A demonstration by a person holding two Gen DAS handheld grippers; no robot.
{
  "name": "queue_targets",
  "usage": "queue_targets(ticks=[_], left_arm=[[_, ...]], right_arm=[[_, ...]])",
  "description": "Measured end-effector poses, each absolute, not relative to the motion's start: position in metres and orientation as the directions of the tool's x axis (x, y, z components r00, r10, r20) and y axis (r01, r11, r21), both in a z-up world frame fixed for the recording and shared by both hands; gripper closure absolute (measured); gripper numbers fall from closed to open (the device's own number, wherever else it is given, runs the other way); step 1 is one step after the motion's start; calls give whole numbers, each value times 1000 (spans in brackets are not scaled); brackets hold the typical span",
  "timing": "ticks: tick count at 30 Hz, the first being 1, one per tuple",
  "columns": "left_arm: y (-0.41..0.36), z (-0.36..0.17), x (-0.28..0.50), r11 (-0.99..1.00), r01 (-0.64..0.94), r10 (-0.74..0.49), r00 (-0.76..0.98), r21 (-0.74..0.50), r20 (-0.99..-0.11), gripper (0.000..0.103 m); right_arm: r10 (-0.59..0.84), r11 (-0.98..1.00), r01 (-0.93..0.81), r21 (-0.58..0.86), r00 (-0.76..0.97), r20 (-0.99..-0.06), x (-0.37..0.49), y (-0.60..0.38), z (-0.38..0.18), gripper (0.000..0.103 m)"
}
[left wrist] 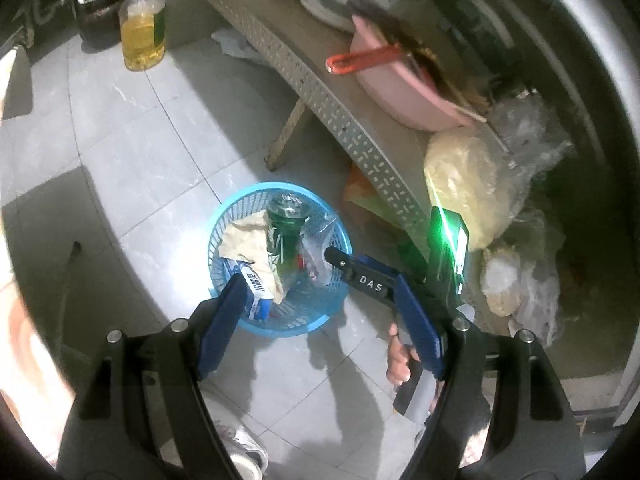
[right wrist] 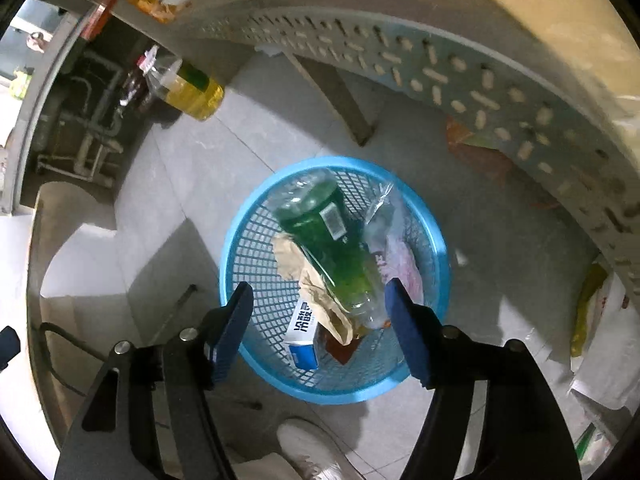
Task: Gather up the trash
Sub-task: 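Open both tools over the wastebasket, dropping the can and bag, then move both open tools back to the table toward the pink sponge and clear container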
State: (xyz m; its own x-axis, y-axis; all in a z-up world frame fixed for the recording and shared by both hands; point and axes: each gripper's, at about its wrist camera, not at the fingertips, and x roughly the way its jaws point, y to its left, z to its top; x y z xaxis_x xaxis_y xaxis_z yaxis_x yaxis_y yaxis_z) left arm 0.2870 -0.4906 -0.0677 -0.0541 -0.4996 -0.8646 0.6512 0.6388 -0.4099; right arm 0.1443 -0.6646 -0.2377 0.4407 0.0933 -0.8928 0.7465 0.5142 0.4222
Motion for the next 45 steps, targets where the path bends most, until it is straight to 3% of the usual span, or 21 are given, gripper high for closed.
queue_targets(ticks=[12, 21, 27, 30, 36, 45], left_arm=[[-381, 26, 231, 586, 732, -603, 106, -348, -791, 20], [-254, 72, 179, 660, 703, -621, 312, -265, -719, 12], [-158, 83, 155, 757, 621, -566, 463, -206, -682, 9], [-106, 84, 143, 837, 524, -482, 572, -155, -664, 9], [-20, 82, 139, 906, 383, -401, 640, -180, -656, 9], [46, 81, 169, 948, 263, -315, 693, -179, -649, 9]], right_arm=[[-34, 634, 646, 425, 572, -820, 91, -601, -136, 34], [-128, 751, 562, 347, 639, -759, 53, -513, -31, 14], [-158, 809, 527, 259, 621, -768, 56, -454, 16, 7], [-196, 841, 508, 185, 605, -772, 63, -420, 37, 7], [-214, 899, 427, 99, 623, -753, 87, -358, 61, 7], [-248, 950, 306, -63, 617, -747, 157, -295, 86, 7]])
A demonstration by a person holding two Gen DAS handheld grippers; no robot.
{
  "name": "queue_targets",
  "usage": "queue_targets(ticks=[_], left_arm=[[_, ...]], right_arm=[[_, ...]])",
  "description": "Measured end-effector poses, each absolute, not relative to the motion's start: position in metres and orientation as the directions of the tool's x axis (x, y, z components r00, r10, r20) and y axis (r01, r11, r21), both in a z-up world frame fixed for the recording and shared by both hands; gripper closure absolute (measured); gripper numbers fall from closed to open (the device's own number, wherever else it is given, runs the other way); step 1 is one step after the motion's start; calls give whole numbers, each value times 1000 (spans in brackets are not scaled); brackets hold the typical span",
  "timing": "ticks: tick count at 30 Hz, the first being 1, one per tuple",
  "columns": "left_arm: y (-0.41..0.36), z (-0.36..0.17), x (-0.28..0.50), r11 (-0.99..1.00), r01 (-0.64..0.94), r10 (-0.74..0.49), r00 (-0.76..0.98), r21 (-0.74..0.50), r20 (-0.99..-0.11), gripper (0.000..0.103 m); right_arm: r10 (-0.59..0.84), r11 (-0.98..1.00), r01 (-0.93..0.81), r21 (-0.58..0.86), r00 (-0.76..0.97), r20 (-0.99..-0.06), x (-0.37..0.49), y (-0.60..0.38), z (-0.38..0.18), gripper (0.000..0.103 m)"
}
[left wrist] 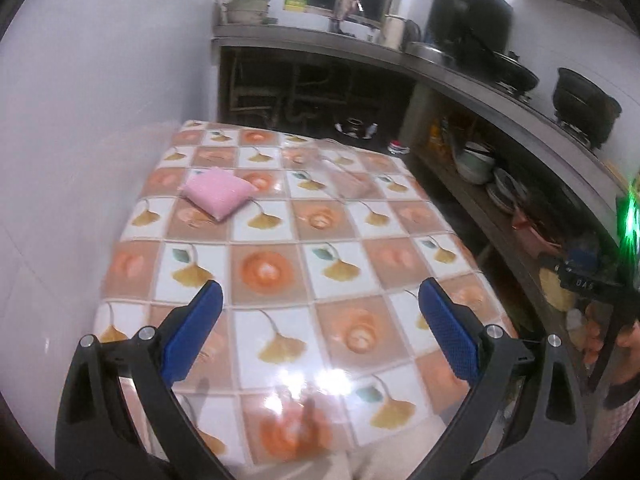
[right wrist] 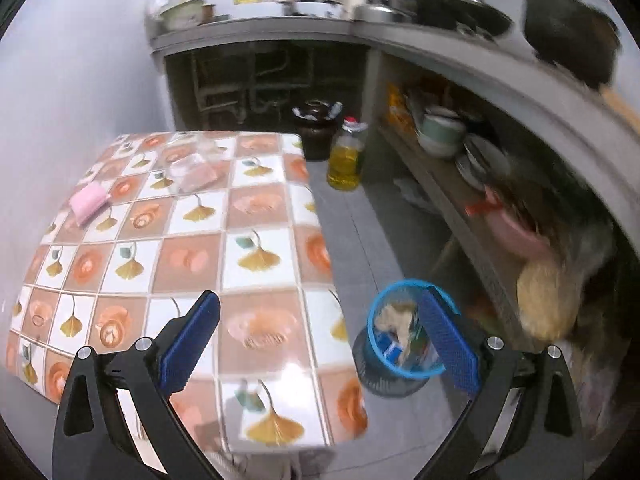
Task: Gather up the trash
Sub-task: 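Move both open tools back to the table toward the pink sponge and clear container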
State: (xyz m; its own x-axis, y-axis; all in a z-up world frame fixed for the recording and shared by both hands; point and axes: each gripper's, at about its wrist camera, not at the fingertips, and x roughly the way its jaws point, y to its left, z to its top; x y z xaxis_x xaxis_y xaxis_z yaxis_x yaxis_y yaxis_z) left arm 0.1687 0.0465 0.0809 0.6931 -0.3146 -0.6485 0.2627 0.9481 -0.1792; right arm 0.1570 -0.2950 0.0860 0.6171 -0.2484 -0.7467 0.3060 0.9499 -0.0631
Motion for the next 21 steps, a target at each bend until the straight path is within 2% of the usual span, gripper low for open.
queue_targets(ticks=[5, 11, 14, 21], left_arm=[[63, 73, 196, 948, 255, -316, 681, -191, -661, 9], [86, 43, 258, 924, 178, -374, 613, -339, -696, 9], [91, 31, 290, 933, 148, -345, 617, -327, -707, 9], [123, -4, 394, 907, -109, -283, 560, -407, -779, 9]], right_arm=[[-164, 982, 183, -52, 670, -724, 201, -272, 103, 7], [25, 990, 84, 116, 699, -715, 257, -273, 109, 7], [87, 981, 69, 181, 679, -729, 291, -278, 103, 7], [137, 960, 99, 263, 651, -747, 384, -294, 76, 7]])
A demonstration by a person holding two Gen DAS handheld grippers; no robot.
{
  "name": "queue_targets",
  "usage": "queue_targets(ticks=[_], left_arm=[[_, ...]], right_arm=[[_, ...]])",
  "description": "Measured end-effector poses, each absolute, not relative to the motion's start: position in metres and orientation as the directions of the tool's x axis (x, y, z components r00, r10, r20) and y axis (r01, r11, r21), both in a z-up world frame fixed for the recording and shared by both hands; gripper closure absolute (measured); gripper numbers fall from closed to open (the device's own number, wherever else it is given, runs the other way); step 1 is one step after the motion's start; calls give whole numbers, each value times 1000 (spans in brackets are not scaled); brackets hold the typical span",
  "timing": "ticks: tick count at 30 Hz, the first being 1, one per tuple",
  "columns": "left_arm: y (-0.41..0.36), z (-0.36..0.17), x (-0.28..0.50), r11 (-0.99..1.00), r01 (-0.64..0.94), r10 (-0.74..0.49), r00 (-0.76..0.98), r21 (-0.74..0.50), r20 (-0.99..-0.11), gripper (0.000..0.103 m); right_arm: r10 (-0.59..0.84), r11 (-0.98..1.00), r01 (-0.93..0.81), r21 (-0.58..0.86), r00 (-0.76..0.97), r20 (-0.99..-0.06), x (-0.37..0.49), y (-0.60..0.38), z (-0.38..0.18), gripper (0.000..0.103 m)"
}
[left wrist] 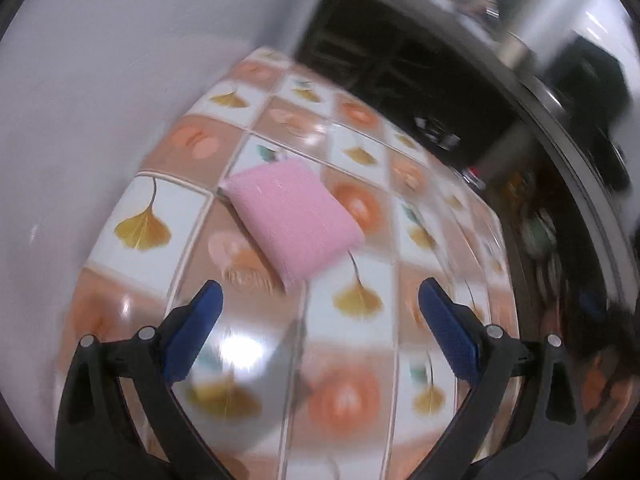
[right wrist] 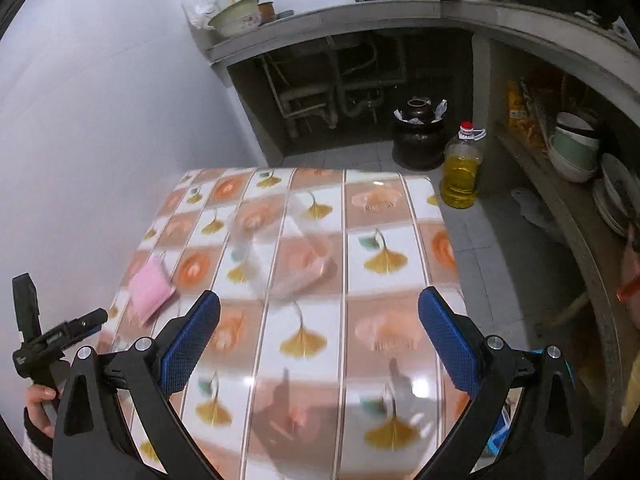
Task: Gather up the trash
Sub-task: 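Move both open tools back to the table toward the pink sponge and clear container, then close the left tool on the pink sponge while the right tool grasps the clear container rim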
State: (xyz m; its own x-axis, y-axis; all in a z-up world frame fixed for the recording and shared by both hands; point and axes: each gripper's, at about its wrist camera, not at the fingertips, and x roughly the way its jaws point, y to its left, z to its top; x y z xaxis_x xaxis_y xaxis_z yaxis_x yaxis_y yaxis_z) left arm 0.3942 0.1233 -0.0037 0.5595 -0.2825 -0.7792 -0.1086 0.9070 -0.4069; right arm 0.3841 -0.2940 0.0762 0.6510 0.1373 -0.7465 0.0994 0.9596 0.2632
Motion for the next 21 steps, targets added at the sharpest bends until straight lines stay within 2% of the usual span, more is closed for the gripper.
queue_targets(ticks=[1, 5, 9, 14, 17, 21], left_arm=[[126, -12, 416, 902, -183, -242, 535, -391, -810, 9], [123, -28, 463, 890, -313, -138, 509, -331, -850, 9], [103, -43, 495, 911, -341, -59, 452, -233, -890, 9], [94, -58, 506, 919, -378, 51, 393, -111, -918, 9], [94, -59, 505, 922, -378, 76, 396, -87, -915, 9], [95, -59, 501, 939, -334, 73, 407, -74, -911, 9]], right_arm=[[138, 961, 95, 258, 643, -753, 399, -294, 71, 7], [131, 975, 66, 213, 604, -786, 451, -286, 49, 7], [123, 985, 26, 168, 571, -811, 488, -278, 30, 7], [127, 989, 5, 150, 509, -851, 522, -272, 2, 16], [145, 987, -7, 160, 456, -878, 536, -267, -15, 26], [150, 986, 4, 166, 404, -903, 542, -266, -31, 53]])
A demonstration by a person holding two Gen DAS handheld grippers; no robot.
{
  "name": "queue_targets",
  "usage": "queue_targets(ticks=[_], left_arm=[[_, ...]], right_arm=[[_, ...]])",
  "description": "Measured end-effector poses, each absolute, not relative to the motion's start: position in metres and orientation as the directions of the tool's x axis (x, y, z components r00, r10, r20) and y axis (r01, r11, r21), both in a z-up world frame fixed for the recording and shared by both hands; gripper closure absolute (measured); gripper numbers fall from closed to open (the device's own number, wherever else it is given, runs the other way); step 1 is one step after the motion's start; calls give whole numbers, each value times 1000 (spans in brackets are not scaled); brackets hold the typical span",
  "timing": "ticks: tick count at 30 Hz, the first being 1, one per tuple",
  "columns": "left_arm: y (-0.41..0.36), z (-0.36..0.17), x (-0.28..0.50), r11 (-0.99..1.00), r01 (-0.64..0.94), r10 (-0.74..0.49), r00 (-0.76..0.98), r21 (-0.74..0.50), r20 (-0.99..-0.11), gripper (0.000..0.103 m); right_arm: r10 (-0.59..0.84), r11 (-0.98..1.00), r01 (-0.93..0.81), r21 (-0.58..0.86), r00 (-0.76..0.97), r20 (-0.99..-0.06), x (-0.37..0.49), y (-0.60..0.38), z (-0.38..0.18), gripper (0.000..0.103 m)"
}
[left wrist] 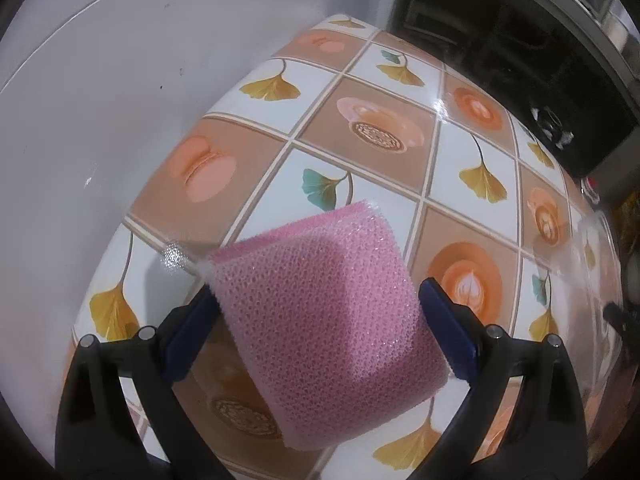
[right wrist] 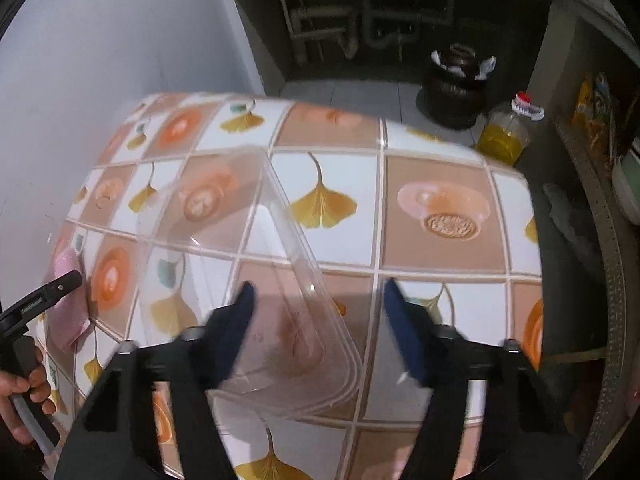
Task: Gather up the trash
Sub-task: 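Close the left tool on the pink sponge while the right tool grasps the clear container rim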
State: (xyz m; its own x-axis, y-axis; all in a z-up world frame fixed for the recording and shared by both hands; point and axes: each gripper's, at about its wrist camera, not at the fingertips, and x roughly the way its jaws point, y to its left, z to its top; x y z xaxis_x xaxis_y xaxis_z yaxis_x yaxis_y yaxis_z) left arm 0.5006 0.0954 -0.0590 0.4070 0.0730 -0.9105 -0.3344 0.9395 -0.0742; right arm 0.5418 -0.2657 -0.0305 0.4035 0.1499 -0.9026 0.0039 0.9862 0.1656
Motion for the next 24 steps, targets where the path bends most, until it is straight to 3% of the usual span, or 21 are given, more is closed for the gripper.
queue_targets(ticks=[4, 7, 11, 15, 24], left_arm=[[95, -59, 492, 954, -293, 61, 409, -68, -910, 9], [85, -61, 481, 978, -207, 53, 394, -33, -918, 9], [71, -63, 456, 996, -85, 49, 398, 17, -916, 11], [69, -59, 432, 999, -41, 37, 422, 21, -906, 24], [76, -48, 385, 988, 37, -153, 411, -151, -899, 25]], right_arm=[[177, 979, 26, 201, 366, -914, 531, -268, -39, 81], [186, 975, 46, 215, 355, -916, 515, -269, -41, 89], [202, 967, 75, 242, 352, -914, 481, -273, -40, 91], [217, 960, 91, 265, 354, -910, 448, -278, -39, 93], [240, 952, 95, 291, 355, -903, 356, -268, -36, 93]])
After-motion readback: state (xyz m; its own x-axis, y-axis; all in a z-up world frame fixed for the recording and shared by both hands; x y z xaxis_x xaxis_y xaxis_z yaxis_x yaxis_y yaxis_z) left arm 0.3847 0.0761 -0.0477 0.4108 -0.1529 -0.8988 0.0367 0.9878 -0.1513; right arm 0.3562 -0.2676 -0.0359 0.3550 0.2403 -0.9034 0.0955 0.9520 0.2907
